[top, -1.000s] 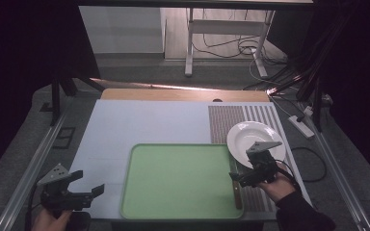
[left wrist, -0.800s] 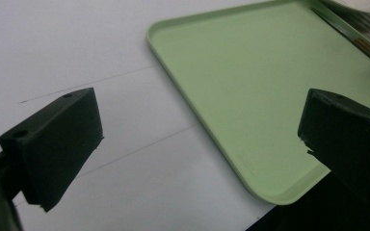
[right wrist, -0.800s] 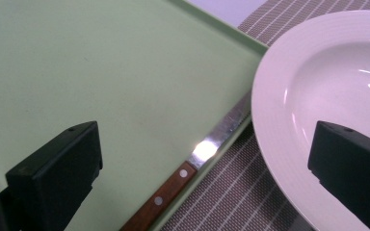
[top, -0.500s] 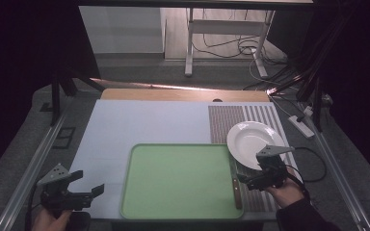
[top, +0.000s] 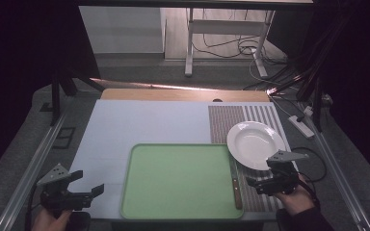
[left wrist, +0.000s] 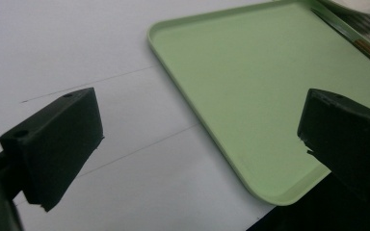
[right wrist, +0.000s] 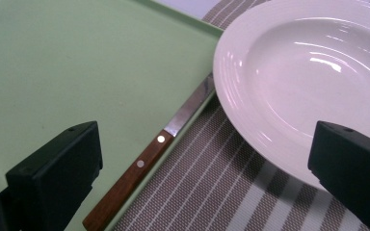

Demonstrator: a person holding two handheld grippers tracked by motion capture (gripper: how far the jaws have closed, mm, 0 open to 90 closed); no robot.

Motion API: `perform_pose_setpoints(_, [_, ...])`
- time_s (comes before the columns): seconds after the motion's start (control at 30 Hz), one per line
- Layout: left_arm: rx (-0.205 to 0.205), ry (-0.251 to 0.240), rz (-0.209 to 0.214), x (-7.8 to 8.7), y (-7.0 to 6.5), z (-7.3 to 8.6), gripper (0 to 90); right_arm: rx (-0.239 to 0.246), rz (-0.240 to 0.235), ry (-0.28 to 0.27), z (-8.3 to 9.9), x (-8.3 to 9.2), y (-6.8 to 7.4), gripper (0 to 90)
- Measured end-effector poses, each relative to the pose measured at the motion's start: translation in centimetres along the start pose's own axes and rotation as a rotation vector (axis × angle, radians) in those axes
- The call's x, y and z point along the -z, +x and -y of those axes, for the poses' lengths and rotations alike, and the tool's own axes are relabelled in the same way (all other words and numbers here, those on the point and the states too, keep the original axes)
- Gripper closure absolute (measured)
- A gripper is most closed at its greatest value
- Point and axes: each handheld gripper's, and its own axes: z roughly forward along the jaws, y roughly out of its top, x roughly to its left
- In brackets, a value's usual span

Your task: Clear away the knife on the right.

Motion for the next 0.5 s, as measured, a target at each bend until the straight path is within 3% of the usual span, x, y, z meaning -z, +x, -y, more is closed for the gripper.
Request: perform_pose_setpoints(0.5, [0.004,-0.001,0.002,0.0,0.1,0.0,1.4,-0.055,0.029,-0.02,1.8,1.7,-0.9,0.0])
